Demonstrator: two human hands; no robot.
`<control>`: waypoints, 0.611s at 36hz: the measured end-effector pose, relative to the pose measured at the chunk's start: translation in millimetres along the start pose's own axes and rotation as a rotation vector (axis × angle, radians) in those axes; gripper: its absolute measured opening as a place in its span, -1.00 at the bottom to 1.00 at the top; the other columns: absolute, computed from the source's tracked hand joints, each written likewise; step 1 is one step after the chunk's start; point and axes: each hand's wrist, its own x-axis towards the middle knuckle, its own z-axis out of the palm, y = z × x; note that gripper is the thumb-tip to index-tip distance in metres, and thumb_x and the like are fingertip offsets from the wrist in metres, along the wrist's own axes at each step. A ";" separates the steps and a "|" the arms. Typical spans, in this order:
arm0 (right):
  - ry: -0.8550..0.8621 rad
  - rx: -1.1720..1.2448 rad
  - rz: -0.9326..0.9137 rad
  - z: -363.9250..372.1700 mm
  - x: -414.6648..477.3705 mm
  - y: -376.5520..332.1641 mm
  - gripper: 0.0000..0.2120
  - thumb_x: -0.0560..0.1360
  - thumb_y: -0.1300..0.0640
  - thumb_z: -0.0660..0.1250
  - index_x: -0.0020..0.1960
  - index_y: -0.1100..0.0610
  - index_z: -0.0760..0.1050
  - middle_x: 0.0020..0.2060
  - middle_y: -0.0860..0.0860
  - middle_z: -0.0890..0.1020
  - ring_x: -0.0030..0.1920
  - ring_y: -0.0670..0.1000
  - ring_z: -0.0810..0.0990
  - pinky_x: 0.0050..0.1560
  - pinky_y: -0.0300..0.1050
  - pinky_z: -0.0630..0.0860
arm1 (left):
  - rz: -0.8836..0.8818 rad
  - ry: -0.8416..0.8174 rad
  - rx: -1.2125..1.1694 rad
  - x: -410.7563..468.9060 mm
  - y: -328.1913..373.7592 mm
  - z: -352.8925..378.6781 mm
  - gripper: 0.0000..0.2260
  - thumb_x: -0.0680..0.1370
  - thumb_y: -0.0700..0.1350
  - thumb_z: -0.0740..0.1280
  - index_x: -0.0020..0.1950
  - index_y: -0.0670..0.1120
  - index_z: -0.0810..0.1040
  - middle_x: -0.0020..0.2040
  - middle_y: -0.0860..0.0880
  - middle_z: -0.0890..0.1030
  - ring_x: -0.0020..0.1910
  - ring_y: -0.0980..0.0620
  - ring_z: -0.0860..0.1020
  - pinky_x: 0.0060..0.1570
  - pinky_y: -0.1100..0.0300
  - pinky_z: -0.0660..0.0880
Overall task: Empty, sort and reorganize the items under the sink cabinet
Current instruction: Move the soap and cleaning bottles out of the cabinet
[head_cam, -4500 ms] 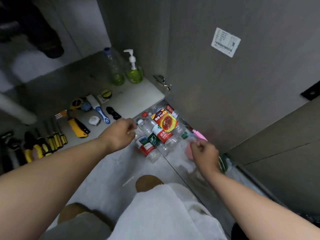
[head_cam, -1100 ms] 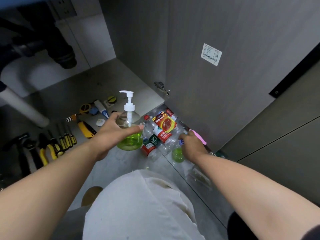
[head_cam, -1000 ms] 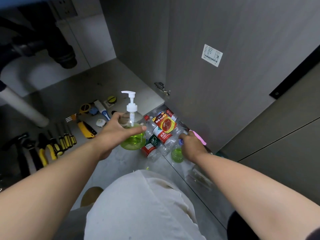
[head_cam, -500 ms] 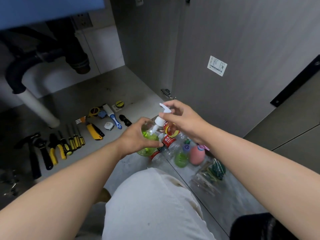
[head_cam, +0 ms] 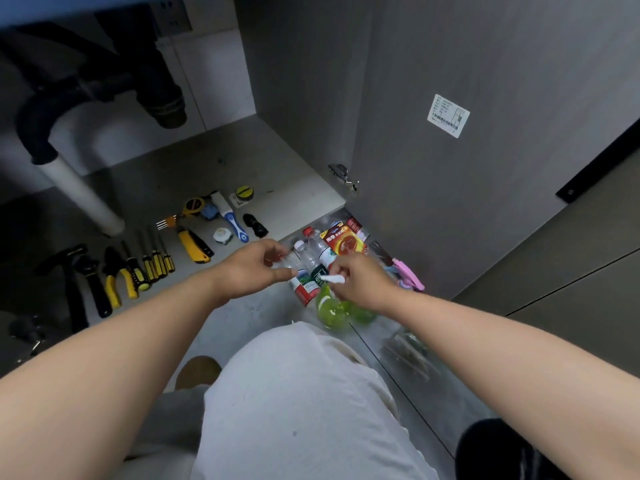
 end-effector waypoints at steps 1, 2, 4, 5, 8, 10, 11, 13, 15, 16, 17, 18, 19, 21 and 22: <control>-0.026 -0.053 0.013 8.7 1.2 10.0 -0.90 0.42 0.24 0.41 -0.12 0.06 0.60 -0.12 0.00 0.64 -0.11 0.03 0.58 -0.18 -0.13 0.44 | -0.002 -0.001 0.007 -0.1 -2.7 -0.8 -0.63 0.53 0.06 0.47 0.30 0.03 0.55 0.23 0.03 0.55 0.25 0.03 0.52 0.27 0.10 0.49; -0.049 -0.091 0.039 16.4 1.6 19.7 -0.87 0.42 0.24 0.39 -0.12 0.02 0.57 -0.07 0.01 0.62 -0.06 0.02 0.56 -0.14 -0.14 0.41 | -0.001 0.004 0.021 -0.1 -5.2 -1.3 -0.65 0.54 0.05 0.46 0.29 0.03 0.55 0.23 0.02 0.56 0.25 0.03 0.53 0.29 0.08 0.49; -0.080 -0.127 0.097 28.3 2.4 36.5 -0.82 0.41 0.26 0.36 -0.11 -0.01 0.52 -0.02 0.04 0.59 0.01 0.05 0.55 -0.09 -0.14 0.40 | 0.009 0.025 0.062 0.7 -9.6 -2.3 -0.68 0.55 0.01 0.44 0.29 0.02 0.56 0.23 0.01 0.58 0.25 0.04 0.54 0.32 0.05 0.50; -0.088 -0.143 0.114 32.9 2.8 43.3 -0.81 0.41 0.28 0.34 -0.10 0.00 0.52 -0.01 0.06 0.58 0.02 0.07 0.55 -0.10 -0.15 0.39 | 0.017 0.035 0.082 1.2 -11.3 -3.1 -0.70 0.56 0.00 0.44 0.28 0.03 0.57 0.23 0.02 0.58 0.24 0.05 0.54 0.32 0.05 0.50; -0.119 -0.181 0.152 42.7 3.3 57.3 -0.77 0.41 0.32 0.30 -0.09 -0.01 0.50 0.03 0.08 0.54 0.04 0.10 0.54 -0.07 -0.13 0.41 | 0.049 0.038 0.099 1.9 -17.6 -7.1 -0.78 0.57 -0.03 0.43 0.21 0.09 0.57 0.20 0.05 0.59 0.23 0.08 0.55 0.30 0.08 0.51; -0.139 -0.201 0.171 47.4 2.6 63.2 -0.73 0.41 0.34 0.28 -0.05 0.00 0.51 0.07 0.06 0.50 0.07 0.10 0.52 0.00 -0.09 0.47 | 0.063 0.040 0.116 1.8 -21.9 -10.0 -0.81 0.58 -0.03 0.42 0.18 0.13 0.56 0.18 0.07 0.59 0.21 0.10 0.55 0.27 0.11 0.51; -0.148 -0.212 0.179 49.4 2.6 65.9 -0.72 0.42 0.34 0.28 0.00 0.01 0.53 0.08 0.06 0.49 0.08 0.10 0.52 0.03 -0.08 0.48 | 0.068 0.046 0.127 1.6 -23.9 -11.0 -0.82 0.59 -0.04 0.41 0.18 0.12 0.57 0.18 0.07 0.59 0.20 0.11 0.55 0.26 0.12 0.51; -0.165 -0.222 0.188 51.5 2.5 69.4 -0.69 0.42 0.34 0.28 0.06 0.01 0.54 0.09 0.06 0.48 0.09 0.11 0.51 0.03 -0.07 0.49 | 0.076 0.063 0.131 0.8 -27.4 -12.0 -0.82 0.60 -0.06 0.40 0.19 0.08 0.58 0.16 0.08 0.60 0.19 0.11 0.55 0.24 0.15 0.50; -0.168 -0.221 0.178 52.4 2.8 70.8 -0.68 0.43 0.33 0.28 0.07 -0.01 0.54 0.11 0.05 0.47 0.11 0.10 0.50 0.04 -0.08 0.47 | 0.071 0.077 0.131 -0.5 -31.3 -12.5 -0.82 0.60 -0.07 0.39 0.20 0.05 0.60 0.15 0.08 0.61 0.19 0.12 0.55 0.24 0.16 0.50; -0.173 -0.226 0.172 53.1 2.8 71.5 -0.69 0.44 0.32 0.28 0.08 -0.02 0.53 0.12 0.04 0.47 0.13 0.09 0.49 0.05 -0.09 0.46 | 0.063 0.075 0.133 -1.4 -33.3 -12.5 -0.81 0.60 -0.07 0.39 0.21 0.04 0.60 0.16 0.09 0.60 0.19 0.13 0.55 0.24 0.17 0.49; -0.181 -0.231 0.168 53.6 3.3 72.1 -0.69 0.45 0.31 0.29 0.09 -0.03 0.53 0.13 0.04 0.47 0.14 0.08 0.48 0.07 -0.10 0.45 | 0.055 0.069 0.136 -2.9 -35.0 -12.6 -0.81 0.60 -0.06 0.38 0.22 0.05 0.60 0.17 0.10 0.60 0.20 0.14 0.54 0.23 0.20 0.47; -0.198 -0.237 0.167 53.5 4.1 72.3 -0.68 0.46 0.29 0.30 0.11 -0.03 0.53 0.15 0.03 0.46 0.16 0.07 0.48 0.10 -0.11 0.45 | 0.048 0.062 0.141 -5.1 -36.5 -13.0 -0.81 0.60 -0.05 0.38 0.22 0.06 0.59 0.17 0.12 0.60 0.20 0.17 0.54 0.20 0.25 0.45; -0.223 -0.245 0.166 52.8 5.0 72.1 -0.68 0.47 0.27 0.31 0.15 -0.03 0.53 0.18 0.03 0.45 0.18 0.07 0.48 0.13 -0.11 0.46 | 0.043 0.057 0.148 -7.7 -37.8 -13.9 -0.82 0.60 -0.05 0.38 0.20 0.09 0.59 0.17 0.14 0.59 0.19 0.20 0.53 0.16 0.31 0.43; -0.282 -0.277 0.156 48.7 7.4 67.9 -0.68 0.49 0.22 0.32 0.20 -0.04 0.51 0.23 0.02 0.44 0.21 0.07 0.48 0.18 -0.10 0.48 | 0.033 0.053 0.176 -14.9 -38.7 -19.1 -0.84 0.60 -0.04 0.38 0.16 0.15 0.56 0.13 0.19 0.58 0.16 0.25 0.52 0.12 0.35 0.43; -0.300 -0.299 0.142 45.7 8.6 64.4 -0.69 0.49 0.20 0.32 0.21 -0.03 0.50 0.25 0.02 0.44 0.21 0.07 0.49 0.20 -0.08 0.49 | 0.024 0.050 0.196 -18.8 -39.1 -23.4 -0.84 0.60 -0.03 0.38 0.16 0.15 0.56 0.13 0.20 0.58 0.16 0.25 0.52 0.16 0.32 0.46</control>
